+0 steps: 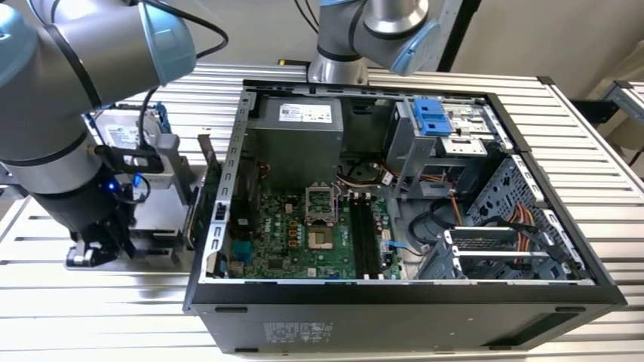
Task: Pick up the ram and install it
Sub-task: 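Pick up the ram and move it above insertion slot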
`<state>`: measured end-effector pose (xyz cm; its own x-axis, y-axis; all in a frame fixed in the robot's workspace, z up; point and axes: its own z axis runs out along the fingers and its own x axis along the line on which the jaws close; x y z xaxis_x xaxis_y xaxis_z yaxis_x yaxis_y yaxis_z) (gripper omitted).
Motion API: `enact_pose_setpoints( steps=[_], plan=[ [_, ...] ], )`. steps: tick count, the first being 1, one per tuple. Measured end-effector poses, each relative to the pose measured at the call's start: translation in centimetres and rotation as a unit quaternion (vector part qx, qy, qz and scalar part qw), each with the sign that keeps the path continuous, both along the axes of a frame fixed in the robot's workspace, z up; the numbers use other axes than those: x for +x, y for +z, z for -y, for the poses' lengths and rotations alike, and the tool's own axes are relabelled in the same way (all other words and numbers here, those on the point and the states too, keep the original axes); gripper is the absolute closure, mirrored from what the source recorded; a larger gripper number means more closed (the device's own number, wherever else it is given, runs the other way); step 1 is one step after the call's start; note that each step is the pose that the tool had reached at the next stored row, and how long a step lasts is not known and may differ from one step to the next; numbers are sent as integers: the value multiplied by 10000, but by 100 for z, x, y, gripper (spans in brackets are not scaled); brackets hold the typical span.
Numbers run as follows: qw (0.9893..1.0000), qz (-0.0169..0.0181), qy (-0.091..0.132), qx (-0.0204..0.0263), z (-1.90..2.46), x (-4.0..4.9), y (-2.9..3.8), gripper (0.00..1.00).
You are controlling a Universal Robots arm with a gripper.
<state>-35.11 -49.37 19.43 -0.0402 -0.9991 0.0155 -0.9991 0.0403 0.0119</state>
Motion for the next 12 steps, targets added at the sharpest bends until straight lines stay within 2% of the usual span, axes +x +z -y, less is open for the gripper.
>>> enact_pose_setpoints(
  steps=[12],
  plan=[
    [10000, 1, 0, 0, 0, 0, 74, 100]
  ],
)
